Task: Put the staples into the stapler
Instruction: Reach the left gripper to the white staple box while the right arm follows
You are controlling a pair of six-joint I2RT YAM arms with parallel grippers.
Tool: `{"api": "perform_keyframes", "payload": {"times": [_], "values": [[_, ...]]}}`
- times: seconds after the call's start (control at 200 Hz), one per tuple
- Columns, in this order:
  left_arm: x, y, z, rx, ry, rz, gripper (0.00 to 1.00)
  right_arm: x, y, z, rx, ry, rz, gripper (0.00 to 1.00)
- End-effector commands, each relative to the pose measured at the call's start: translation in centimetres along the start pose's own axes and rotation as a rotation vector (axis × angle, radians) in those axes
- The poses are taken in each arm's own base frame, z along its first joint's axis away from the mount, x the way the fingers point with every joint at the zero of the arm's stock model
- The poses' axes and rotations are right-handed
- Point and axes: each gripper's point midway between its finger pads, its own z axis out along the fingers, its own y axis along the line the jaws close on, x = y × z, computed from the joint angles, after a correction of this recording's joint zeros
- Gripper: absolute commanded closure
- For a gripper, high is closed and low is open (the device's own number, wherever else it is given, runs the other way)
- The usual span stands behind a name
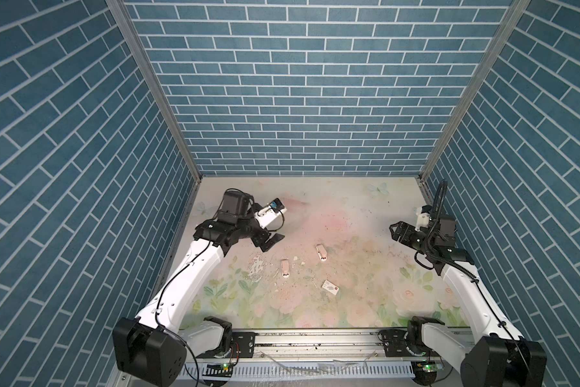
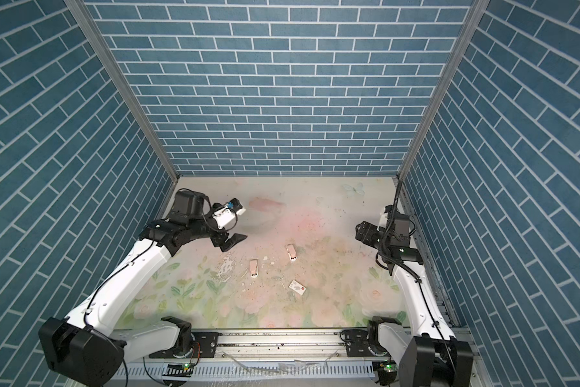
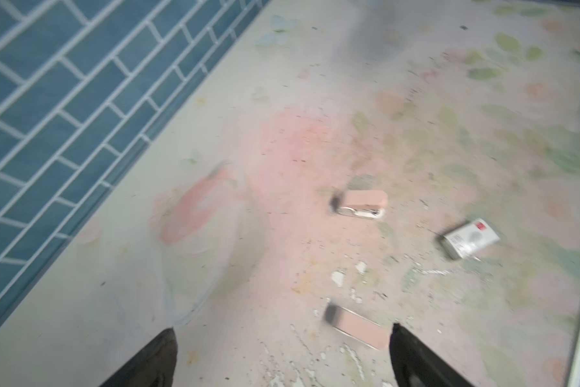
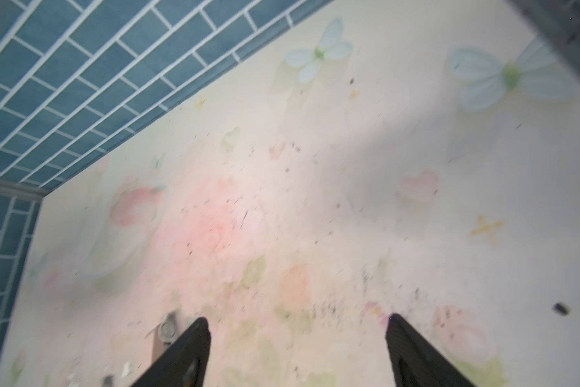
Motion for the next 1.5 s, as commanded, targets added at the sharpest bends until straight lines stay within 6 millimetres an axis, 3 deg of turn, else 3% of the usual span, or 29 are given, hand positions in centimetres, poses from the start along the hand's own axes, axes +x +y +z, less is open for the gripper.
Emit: {"api": "perform_keyframes", "payload": {"times": [0.0, 0.14, 0.365, 0.61, 0.78, 1.03, 1.495], "values": [[2.4, -5.8, 2.2, 0.201, 0.158, 0.105, 0.00, 6.1, 2.6, -1.1, -0.148, 0.248, 0.165, 0.23], [2.6, -10.6, 5.6, 0.319, 0.231, 0.255, 0.02, 9.7, 3.2, -1.5, -0.210, 0.328, 0.227, 0.28], [2.6, -15.3, 10.5, 0.433, 0.289, 0.419, 0.10, 13.1, 2.4, -2.9, -0.212, 0.342, 0.269, 0.35], [2.0, -18.2, 14.1, 0.520, 0.305, 0.467, 0.13, 15.0, 1.3, -3.3, -0.194, 0.318, 0.324, 0.38], [2.7, -20.0, 15.9, 0.566, 0.341, 0.510, 0.22, 14.7, 0.3, -4.1, -0.105, 0.311, 0.327, 0.49], [4.5, -21.6, 17.4, 0.587, 0.381, 0.523, 0.29, 14.0, 0.3, -4.2, -0.094, 0.279, 0.336, 0.49], [5.0, -20.1, 19.8, 0.447, 0.348, 0.530, 0.28, 14.9, -0.5, -4.5, -0.079, 0.252, 0.361, 0.49]]}}
